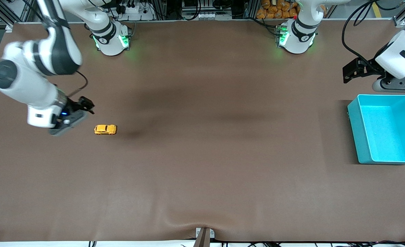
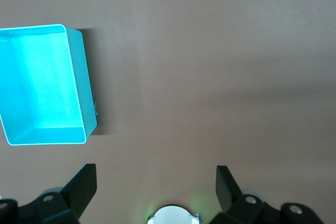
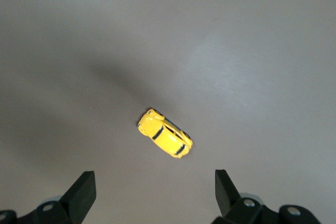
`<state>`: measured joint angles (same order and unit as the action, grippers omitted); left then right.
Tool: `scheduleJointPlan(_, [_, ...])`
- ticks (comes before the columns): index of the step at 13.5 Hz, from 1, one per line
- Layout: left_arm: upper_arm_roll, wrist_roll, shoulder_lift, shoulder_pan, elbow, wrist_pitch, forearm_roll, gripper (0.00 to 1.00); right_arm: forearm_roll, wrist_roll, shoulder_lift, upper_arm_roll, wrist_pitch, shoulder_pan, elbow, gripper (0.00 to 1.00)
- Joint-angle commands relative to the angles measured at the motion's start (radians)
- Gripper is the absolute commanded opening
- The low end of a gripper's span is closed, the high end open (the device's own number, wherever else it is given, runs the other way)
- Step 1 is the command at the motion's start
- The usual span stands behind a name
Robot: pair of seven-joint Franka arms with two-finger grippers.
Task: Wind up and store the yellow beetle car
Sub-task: 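Lower the right gripper over the yellow car and close on it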
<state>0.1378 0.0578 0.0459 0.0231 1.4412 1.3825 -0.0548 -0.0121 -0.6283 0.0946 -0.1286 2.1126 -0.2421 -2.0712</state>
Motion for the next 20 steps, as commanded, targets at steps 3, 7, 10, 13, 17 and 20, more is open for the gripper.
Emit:
scheduleJointPlan(3, [-0.004,-0.009,-0.012,-0.003,0.002,-0.011,0.004,1.0,-0.028,-0.38,0.152,-0.006,0.104,-0.017,-0.032,1.0])
scheduleJointPlan(7, [-0.007,-0.009,-0.014,-0.005,0.002,-0.011,0.004,1.0,-0.028,-0.656,0.186,-0.006,0.298,-0.025,-0.122,1.0])
scheduleJointPlan(10, [-0.007,-0.007,-0.012,-0.005,0.002,-0.002,0.012,1.0,-0.028,-0.754,0.234,-0.006,0.392,0.004,-0.161,1.0])
scheduleJointPlan(13, [-0.009,-0.007,-0.012,-0.008,0.002,0.029,0.012,1.0,-0.028,-0.815,0.255,-0.008,0.4,0.007,-0.161,1.0])
scheduleJointPlan(17, [-0.009,-0.007,-0.015,-0.015,0.001,0.056,0.019,1.0,-0.028,-0.849,0.257,-0.009,0.408,0.021,-0.161,0.95])
scheduleJointPlan(20, [-0.009,-0.013,-0.017,-0.049,0.002,0.058,0.068,1.0,-0.028,-0.849,0.26,-0.008,0.408,0.052,-0.165,0.91])
